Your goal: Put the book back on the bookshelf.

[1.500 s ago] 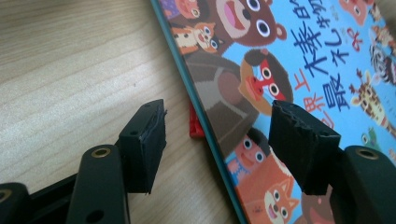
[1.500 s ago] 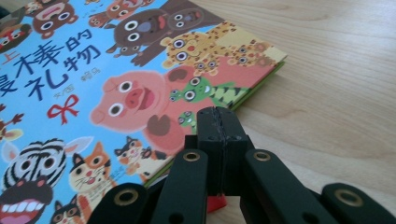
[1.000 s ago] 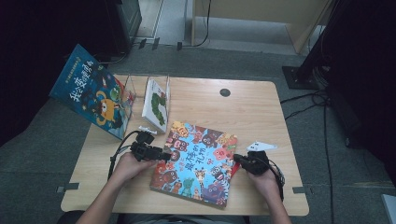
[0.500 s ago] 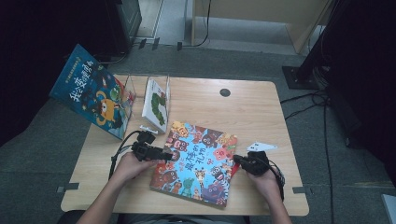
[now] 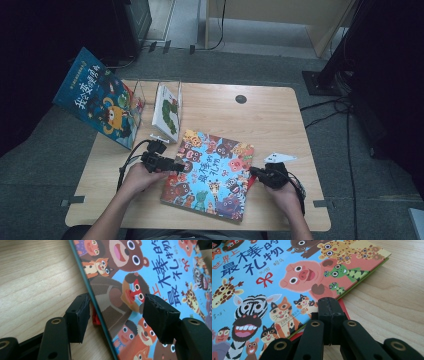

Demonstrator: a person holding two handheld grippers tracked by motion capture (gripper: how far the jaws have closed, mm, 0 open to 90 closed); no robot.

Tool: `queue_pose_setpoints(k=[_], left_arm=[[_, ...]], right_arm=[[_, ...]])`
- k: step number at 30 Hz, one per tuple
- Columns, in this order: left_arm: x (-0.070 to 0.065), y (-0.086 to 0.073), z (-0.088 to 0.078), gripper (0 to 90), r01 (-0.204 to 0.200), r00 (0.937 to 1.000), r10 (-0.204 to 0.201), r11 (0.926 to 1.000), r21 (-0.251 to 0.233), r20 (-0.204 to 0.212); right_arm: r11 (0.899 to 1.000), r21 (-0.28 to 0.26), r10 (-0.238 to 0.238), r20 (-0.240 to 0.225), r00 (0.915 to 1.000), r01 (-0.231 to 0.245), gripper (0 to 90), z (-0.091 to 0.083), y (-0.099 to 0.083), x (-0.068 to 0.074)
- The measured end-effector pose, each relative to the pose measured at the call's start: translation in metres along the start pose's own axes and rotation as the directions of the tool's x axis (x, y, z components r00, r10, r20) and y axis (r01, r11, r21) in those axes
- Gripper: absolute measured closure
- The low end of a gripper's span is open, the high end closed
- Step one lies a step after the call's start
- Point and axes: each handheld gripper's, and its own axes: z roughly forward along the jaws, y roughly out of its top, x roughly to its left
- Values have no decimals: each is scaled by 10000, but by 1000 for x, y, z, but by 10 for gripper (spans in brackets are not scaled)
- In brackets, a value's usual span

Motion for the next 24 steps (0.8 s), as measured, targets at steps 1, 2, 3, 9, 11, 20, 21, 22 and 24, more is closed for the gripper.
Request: queue_pose_setpoints(k=[1,2,3,9,11,20,21,22,24], left_arm=[[1,0,-1,389,6,10000,-7,10000,39,21],[2,0,-1,390,101,9999,-102,9999,36,113],[2,0,0,397,166,9995,-167,9999,47,268],[1,2,1,382,462,9984,-466,9988,132,326],[1,4,1,386,491,9985,-496,9986,212,232],[-8,13,-5,457,187,9989,-174,9994,308,-436],[-9,13,-8,465,154,9990,-144,9996,227,-412],[-10,15,-12,468,85,9993,-78,9998,179,-356],[-14,18,-19,468,124,9997,-124,9999,25,-198]], right_arm=[[10000,13,-18,-30,10000,18,900,0,0,0],[10000,11,-27,-43,10000,27,900,0,0,0],[10000,18,-10,-44,10000,10,900,0,0,0],[9999,73,-86,4,10000,86,900,1,1,2],[10000,94,-12,-80,10000,13,900,2,2,1],[9997,-8,235,-401,9989,-235,900,2,0,-3],[9997,-11,226,-406,9989,-227,900,2,0,-3],[9998,-12,215,-419,9989,-215,900,2,0,-3],[9998,-13,210,-421,9989,-210,900,2,0,-3]])
